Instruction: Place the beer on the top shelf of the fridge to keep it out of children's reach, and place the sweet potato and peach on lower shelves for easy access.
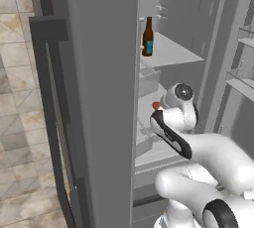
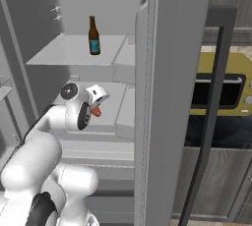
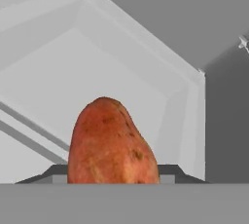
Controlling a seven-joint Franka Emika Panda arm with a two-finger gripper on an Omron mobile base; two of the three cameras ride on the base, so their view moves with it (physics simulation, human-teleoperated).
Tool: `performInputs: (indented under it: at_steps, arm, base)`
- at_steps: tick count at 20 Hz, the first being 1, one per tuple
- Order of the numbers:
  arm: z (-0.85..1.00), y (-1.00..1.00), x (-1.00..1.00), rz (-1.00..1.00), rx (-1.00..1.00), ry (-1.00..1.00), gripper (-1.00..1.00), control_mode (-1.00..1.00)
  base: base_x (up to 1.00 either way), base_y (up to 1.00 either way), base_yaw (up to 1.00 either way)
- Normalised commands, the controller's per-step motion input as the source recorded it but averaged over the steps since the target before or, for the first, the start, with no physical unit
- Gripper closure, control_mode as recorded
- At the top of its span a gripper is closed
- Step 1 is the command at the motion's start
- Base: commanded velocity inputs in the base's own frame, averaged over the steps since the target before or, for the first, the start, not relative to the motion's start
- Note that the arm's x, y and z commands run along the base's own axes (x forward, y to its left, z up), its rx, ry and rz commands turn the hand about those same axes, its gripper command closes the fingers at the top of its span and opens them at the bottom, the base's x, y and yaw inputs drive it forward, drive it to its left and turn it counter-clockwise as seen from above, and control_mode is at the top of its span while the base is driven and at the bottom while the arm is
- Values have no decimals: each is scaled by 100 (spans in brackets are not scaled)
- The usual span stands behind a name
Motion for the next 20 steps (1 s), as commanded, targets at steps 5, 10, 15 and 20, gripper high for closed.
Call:
performInputs:
  at_steps: [5, 10, 15, 20]
  arm:
    - [-29, 0, 66, 0, 0, 0, 100, -100]
    - [-23, 0, 68, 0, 0, 0, 100, -100]
    - [-14, 0, 69, 0, 0, 0, 100, -100]
    - [-15, 0, 61, 0, 0, 0, -100, -100]
  base:
    - [0, 0, 0]
    - [0, 0, 0]
    - [0, 0, 0]
    - [0, 0, 0]
